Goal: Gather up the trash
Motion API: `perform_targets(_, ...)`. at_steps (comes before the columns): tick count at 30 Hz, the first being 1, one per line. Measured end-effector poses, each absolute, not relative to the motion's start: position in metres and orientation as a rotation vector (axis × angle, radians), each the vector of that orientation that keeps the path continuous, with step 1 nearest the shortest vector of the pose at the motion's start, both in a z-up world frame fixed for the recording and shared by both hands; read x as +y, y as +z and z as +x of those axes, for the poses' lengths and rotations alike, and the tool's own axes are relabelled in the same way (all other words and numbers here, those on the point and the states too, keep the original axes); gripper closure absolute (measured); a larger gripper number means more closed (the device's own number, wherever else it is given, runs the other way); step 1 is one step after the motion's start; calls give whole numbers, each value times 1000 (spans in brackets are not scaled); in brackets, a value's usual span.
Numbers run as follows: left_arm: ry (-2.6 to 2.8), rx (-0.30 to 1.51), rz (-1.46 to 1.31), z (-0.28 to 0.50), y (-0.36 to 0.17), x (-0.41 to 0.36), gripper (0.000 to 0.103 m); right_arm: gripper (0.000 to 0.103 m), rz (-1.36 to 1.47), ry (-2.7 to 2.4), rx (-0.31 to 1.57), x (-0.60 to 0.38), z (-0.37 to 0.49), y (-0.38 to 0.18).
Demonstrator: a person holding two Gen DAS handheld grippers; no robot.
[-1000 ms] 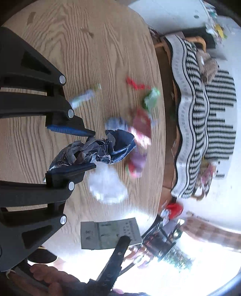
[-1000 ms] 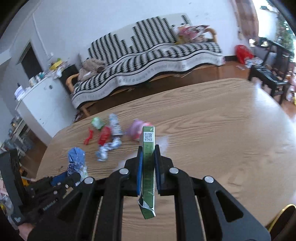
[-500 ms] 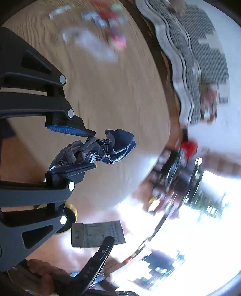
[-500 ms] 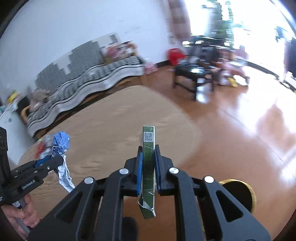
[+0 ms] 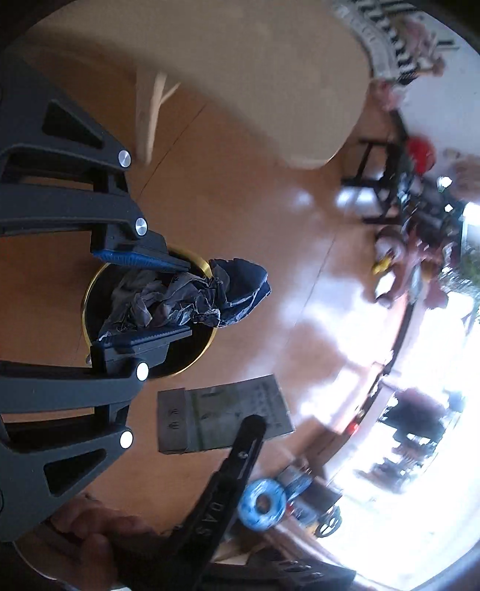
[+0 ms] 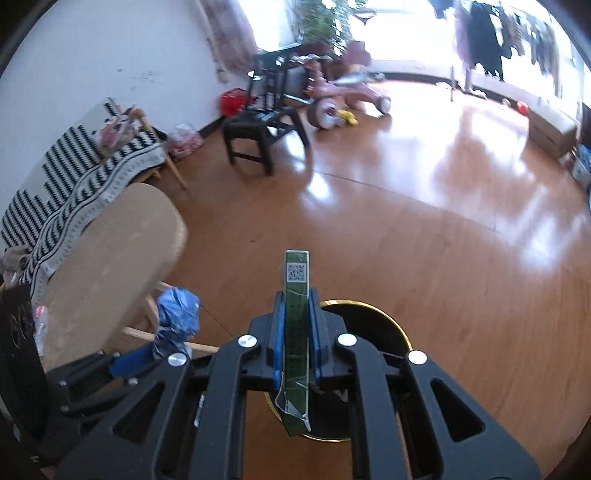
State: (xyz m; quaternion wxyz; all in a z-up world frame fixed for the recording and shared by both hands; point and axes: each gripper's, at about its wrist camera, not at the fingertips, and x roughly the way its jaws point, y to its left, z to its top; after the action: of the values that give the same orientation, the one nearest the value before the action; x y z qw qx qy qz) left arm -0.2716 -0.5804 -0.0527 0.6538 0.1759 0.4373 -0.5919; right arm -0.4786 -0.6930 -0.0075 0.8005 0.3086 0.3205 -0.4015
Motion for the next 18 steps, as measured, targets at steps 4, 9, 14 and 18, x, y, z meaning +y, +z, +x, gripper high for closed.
perform_targets(4, -1335, 1080, 437, -286, -92, -593, 74, 91, 711, -874, 721, -695, -497, -41)
perform_targets(9, -1354, 1059, 502, -304, -104, -600, 74, 90, 745, -881, 752, -688, -503, -70)
perform_targets(14, -1378, 1065, 507, -297, -106, -596, 74, 90, 760, -887, 753, -693, -503, -78)
perform_targets(18, -1384, 1076, 496, -292, -106, -592, 74, 90, 759, -889, 755, -692, -500, -78)
